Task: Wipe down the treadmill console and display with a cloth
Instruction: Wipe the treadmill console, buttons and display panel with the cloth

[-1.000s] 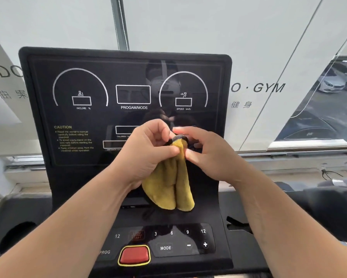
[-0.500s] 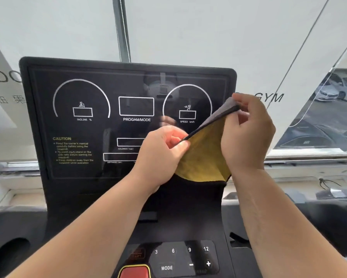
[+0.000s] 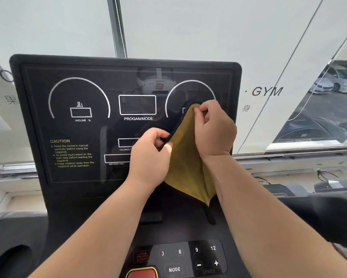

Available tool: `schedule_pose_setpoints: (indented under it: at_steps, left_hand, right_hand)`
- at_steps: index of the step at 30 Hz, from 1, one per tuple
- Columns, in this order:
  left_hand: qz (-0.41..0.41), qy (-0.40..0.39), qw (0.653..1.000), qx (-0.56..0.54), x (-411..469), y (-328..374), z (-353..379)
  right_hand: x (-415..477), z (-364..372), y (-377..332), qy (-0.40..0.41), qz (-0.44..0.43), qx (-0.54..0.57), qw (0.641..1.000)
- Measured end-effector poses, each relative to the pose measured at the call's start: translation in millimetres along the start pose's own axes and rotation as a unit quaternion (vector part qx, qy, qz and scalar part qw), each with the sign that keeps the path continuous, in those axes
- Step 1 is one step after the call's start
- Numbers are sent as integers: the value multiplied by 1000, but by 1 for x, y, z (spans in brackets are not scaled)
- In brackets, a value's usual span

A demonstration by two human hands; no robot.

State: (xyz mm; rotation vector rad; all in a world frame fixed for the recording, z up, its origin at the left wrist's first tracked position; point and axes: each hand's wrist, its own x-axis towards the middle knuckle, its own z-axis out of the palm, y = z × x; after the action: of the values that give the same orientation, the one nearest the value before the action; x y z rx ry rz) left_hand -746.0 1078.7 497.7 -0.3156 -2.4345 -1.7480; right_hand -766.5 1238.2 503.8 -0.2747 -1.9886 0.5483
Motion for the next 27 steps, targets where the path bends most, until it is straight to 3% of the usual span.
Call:
schedule_pose_setpoints:
  at_steps: [5,8,10,12,14,18,22,27]
  left_hand:
    - [45,13,998,48,1,2,-2]
    - [106,16,988,108,-1,1,-11]
    - [171,60,967,180,-4,-8,-25]
    - [188,127,944,238,-6,-23,-45]
    - [157,183,933,267,-10,-40,-71]
    - [16,245,928,279,-14,-72,-121]
    - [-61,217,926,303,-15,-86,-135]
    - [-66,202,930,301,-20,-90,-134]
  right_hand:
    - [-20,-1,0,3,-25,3,1000]
    - [-38,-3,9,-89,-5,-98,991]
    - [-40,-5,20,-164,7,-165,972]
    - [-25,-6,28,-187,-10,-208,960]
    - [1,-6,28,-186,-26,-237,953]
    - [51,1,2,-195,-54,-264,943]
    - [60,23,-39,-183,-100,-246,947]
    - [44,52,-87,-168,-142,-239,946]
